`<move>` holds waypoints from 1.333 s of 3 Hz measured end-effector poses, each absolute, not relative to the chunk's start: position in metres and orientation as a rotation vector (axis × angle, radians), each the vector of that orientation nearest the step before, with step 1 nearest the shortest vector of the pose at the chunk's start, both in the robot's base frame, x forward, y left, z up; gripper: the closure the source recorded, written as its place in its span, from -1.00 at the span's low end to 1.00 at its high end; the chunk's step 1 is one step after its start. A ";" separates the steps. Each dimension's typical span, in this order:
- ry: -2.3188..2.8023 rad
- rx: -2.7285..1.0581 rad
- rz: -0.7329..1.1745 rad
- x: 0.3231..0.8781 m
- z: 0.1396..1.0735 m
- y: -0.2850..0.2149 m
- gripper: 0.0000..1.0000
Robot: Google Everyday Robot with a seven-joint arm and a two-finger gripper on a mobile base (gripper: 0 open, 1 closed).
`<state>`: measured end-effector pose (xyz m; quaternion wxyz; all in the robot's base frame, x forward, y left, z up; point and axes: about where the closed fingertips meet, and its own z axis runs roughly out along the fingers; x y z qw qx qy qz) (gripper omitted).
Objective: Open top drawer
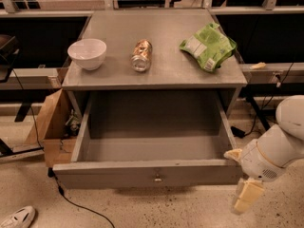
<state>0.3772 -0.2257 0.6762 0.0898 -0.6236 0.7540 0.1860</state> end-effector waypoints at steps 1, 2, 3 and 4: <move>2.244 -1.859 0.543 0.380 0.673 -0.221 -0.16; 2.246 -1.860 0.541 0.380 0.677 -0.220 0.31; 2.246 -1.860 0.541 0.380 0.680 -0.221 0.78; 2.248 -1.861 0.540 0.380 0.682 -0.221 1.00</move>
Offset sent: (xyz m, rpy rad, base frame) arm -0.0012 0.0192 -0.0218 -0.0700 0.0059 0.0038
